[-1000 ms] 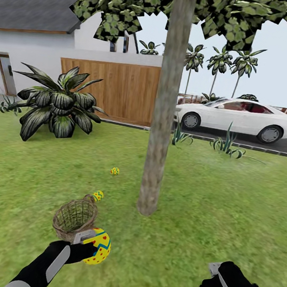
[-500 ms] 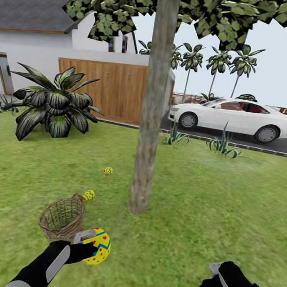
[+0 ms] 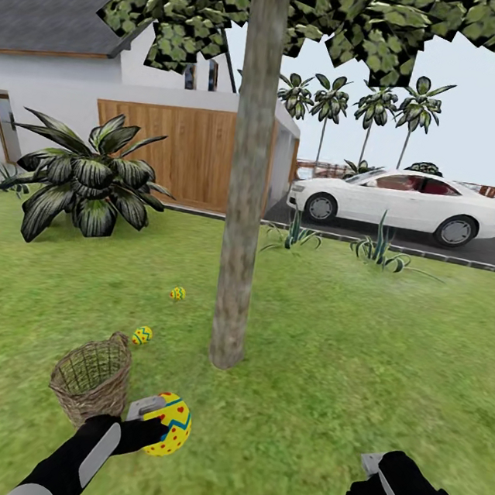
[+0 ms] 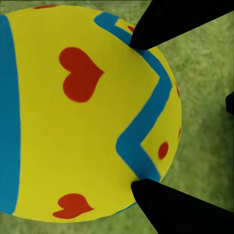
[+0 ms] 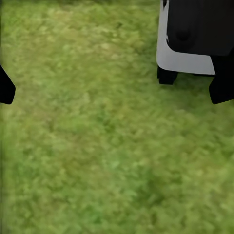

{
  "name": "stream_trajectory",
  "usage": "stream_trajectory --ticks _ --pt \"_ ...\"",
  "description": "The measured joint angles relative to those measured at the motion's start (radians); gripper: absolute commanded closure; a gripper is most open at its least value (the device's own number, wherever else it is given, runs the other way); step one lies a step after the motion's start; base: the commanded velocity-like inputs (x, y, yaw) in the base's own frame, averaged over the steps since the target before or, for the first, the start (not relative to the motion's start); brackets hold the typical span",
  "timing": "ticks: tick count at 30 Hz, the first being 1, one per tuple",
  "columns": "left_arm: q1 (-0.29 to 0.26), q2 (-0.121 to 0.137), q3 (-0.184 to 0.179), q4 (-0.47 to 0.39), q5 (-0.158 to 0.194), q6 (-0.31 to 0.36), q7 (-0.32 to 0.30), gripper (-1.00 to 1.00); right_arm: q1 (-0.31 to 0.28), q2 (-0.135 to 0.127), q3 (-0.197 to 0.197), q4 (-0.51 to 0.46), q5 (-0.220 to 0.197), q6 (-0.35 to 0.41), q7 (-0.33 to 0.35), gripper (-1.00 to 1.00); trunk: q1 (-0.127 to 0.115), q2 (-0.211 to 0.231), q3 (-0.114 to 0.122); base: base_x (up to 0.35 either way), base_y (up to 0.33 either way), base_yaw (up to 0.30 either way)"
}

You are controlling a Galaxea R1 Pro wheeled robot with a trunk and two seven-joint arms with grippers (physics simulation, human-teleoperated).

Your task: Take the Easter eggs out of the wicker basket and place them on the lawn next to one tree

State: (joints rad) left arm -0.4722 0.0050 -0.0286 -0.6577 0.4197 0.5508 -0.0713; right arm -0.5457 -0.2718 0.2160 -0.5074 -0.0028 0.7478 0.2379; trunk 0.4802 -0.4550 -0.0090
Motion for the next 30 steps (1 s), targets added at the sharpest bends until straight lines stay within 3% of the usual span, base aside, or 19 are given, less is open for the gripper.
stream_trajectory --ticks 11,25,30 --pt "0.0 -0.01 -0.004 0.001 0.0 0.0 0.0 1.0 0.0 0.0 0.001 0.0 0.001 0.0 0.0 -1.0 0.0 0.0 0.0 0.025 -0.005 0.0" --pt "0.0 -0.019 -0.004 0.004 -0.003 0.0 0.005 1.0 0.0 0.009 0.002 0.001 0.003 0.0 -0.002 -1.0 -0.001 0.0 0.0 0.31 -0.143 0.003" --pt "0.0 -0.019 -0.004 0.003 -0.003 0.0 0.006 1.0 0.0 0.01 0.004 0.001 0.004 0.0 -0.002 -1.0 -0.001 0.0 0.0 0.319 -0.149 0.234"
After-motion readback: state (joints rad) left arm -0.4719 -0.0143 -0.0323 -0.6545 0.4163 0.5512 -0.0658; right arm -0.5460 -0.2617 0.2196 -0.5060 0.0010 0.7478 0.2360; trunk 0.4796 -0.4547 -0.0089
